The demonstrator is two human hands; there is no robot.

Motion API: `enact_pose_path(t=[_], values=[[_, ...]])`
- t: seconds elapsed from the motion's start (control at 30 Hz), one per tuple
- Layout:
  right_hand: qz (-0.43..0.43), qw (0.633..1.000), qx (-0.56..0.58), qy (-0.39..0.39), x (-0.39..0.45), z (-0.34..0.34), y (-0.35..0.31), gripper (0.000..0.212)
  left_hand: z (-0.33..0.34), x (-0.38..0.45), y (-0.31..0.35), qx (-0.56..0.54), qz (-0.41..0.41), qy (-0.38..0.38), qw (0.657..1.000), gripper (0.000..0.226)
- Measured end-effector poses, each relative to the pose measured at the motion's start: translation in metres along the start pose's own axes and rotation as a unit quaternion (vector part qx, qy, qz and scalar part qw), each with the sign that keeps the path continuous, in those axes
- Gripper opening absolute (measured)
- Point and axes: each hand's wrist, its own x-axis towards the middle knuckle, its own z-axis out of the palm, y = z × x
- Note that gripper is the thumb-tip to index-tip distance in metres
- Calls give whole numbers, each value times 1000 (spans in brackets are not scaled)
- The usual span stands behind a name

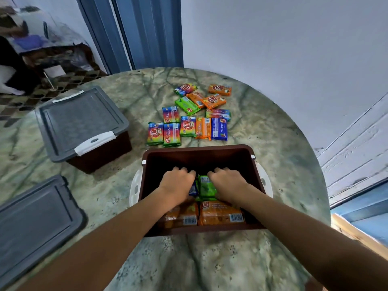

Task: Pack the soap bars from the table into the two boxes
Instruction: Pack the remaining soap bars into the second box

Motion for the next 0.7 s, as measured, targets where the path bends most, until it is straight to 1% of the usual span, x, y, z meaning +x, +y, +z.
enact_pose_path(t=[0.1, 0.17, 0.3, 0.4, 0.43, 0.5, 0.57, 0.63, 0.7], values=[[-25, 998, -62, 22, 4, 5, -11, 44, 0, 1, 3, 8, 11, -1, 1000, 55], [-27, 996, -79, 38, 5, 7, -11, 47, 2, 2, 3, 17, 20, 5, 1000, 54], [-31, 996, -83, 31, 4, 7, -5, 59, 11, 0, -1, 64, 60, 22, 996, 46], [-15, 994, -109, 13, 3, 6, 1, 67, 14, -1, -6, 61, 28, 25, 997, 49], [-6, 994, -112, 5, 3, 6, 3, 65, 13, 0, -8, 55, 10, 21, 998, 51], [-8, 993, -116, 0, 4, 4, 4, 53, 11, 1, -13, 33, -22, 5, 999, 57], [-28, 992, -123, 18, 7, 5, 1, 48, 11, 3, -17, 10, -38, -7, 999, 61], [-50, 989, -133, 34, 10, 11, -3, 52, 11, 3, -18, 0, -49, -8, 999, 63], [-51, 990, -126, 46, 9, 16, -4, 55, 12, 3, -16, -4, -57, -3, 998, 62]])
